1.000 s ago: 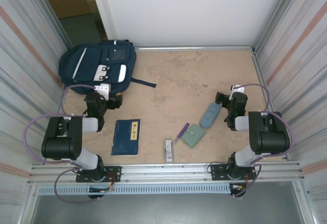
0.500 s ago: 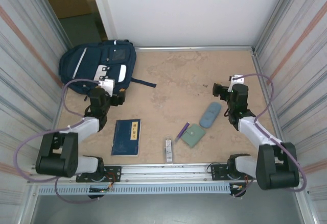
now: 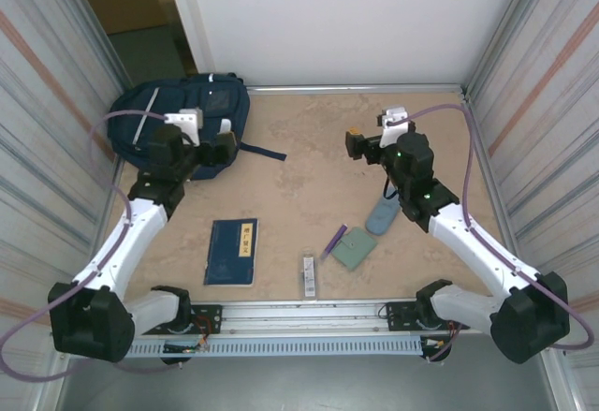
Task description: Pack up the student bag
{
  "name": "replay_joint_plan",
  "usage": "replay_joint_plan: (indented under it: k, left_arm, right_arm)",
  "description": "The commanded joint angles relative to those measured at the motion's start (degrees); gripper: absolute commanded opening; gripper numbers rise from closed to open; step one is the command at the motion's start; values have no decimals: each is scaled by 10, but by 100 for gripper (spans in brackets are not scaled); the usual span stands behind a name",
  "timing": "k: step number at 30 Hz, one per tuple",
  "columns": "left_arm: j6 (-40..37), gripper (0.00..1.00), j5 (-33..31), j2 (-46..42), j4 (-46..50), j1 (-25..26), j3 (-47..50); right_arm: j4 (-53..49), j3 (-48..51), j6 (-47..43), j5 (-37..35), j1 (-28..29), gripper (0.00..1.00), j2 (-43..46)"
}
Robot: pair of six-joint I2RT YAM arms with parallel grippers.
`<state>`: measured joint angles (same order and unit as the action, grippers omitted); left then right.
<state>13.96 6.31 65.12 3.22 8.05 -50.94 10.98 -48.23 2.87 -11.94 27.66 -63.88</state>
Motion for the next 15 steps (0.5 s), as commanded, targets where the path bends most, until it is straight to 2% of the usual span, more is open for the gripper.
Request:
replay_joint_plan:
  k: [1, 3, 5, 7, 10, 15]
  left_arm:
    - [161, 99, 144, 23, 40, -64, -1]
    - [149, 99, 203, 64, 32, -87, -17]
    - [95, 99, 196, 111, 84, -80, -66]
    - [33, 99, 153, 157, 136, -51, -118]
    - [-24, 99, 91, 211, 165, -10, -167]
    - [-50, 99, -2, 322, 216, 31, -260]
  right_arm:
    - [-21, -24, -17, 7, 25, 99, -23]
    - [-24, -31, -17, 10, 41, 99, -31]
    - [-34, -36, -14, 8, 60, 99, -38]
    - [-52, -41, -14, 6, 78, 99, -43]
    - [-71, -37, -12, -9, 102, 99, -47]
    - [-91, -19, 43, -37, 133, 99, -42]
